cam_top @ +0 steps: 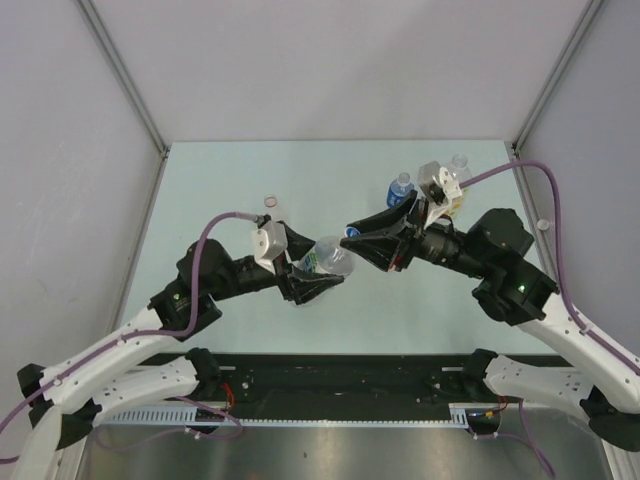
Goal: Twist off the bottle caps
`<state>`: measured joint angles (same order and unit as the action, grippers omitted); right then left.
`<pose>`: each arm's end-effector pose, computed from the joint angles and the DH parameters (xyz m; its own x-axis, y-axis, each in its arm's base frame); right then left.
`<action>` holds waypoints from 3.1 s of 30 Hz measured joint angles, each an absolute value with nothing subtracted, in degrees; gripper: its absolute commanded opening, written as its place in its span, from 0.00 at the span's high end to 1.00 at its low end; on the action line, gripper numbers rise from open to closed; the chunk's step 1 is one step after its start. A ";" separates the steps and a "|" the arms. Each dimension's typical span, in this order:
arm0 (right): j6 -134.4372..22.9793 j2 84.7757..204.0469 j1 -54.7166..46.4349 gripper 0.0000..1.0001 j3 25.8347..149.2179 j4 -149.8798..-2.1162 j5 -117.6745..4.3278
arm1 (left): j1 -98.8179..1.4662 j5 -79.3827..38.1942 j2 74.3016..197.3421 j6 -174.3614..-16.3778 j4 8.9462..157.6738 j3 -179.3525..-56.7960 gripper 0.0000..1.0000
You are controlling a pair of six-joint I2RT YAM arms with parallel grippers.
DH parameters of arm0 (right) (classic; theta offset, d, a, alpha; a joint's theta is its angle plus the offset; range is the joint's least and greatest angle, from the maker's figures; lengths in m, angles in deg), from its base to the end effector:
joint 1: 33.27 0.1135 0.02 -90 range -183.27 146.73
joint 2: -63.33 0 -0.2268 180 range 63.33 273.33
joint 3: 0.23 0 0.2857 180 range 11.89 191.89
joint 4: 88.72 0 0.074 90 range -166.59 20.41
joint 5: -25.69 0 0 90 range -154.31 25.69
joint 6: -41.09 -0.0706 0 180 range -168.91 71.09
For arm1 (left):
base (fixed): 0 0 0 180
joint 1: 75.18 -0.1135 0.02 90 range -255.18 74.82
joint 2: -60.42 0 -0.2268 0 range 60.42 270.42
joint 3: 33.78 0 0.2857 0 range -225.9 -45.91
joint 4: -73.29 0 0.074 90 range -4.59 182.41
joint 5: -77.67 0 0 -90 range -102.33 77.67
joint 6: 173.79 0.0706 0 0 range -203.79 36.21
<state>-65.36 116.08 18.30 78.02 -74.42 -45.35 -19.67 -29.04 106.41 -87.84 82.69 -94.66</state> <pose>0.1552 0.2326 0.4444 -0.1501 0.2417 -0.9587 -0.9347 0.2812 0.2173 0.1415 -0.2419 0.3636 -0.0132 -0.1003 -0.9949 0.9529 0.3001 -0.0429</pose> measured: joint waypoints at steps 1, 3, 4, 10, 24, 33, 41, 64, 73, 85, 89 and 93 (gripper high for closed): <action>-64.75 115.56 17.98 1.00 78.02 -74.53 -42.80 | -21.20 -34.16 106.94 -89.57 82.06 -95.07 1.00; -63.92 114.66 16.95 1.00 78.02 -75.05 -36.96 | -23.58 -43.95 108.66 -93.24 79.59 -95.79 1.00; -63.74 114.33 16.31 1.00 78.02 -75.45 -33.94 | -24.61 -48.21 109.69 -95.14 78.26 -96.21 1.00; -63.31 113.79 14.17 1.00 78.04 -78.20 -19.02 | -27.21 -67.38 115.48 -105.81 69.21 -97.37 1.00; -58.48 113.52 13.36 1.00 78.06 -78.44 -2.40 | -26.97 -85.21 123.42 -118.97 54.41 -98.15 1.00; -56.55 113.98 13.39 0.80 78.13 -77.50 -0.42 | -26.93 -87.16 124.29 -119.84 53.47 -98.15 1.00; -61.95 112.50 11.66 0.19 78.09 -73.59 -8.74 | -27.78 -78.16 122.30 -109.00 66.26 -100.21 1.00; -80.25 116.54 19.24 0.21 78.15 -72.19 -66.31 | -16.17 -15.21 107.42 -84.37 81.69 -94.85 1.00; -80.33 119.67 25.34 0.23 78.15 -72.60 -75.43 | -14.40 -1.04 107.64 -81.70 81.80 -94.26 1.00; -79.74 121.48 25.56 0.36 78.15 -76.19 -80.15 | -13.22 4.07 107.66 -80.70 81.67 -93.56 1.00; -79.77 122.68 24.99 0.39 78.15 -76.74 -79.89 | -12.85 4.22 107.66 -80.61 81.64 -93.56 1.00; -79.79 123.40 24.45 0.45 78.15 -77.04 -79.36 | -12.74 4.35 107.66 -80.28 81.71 -93.56 1.00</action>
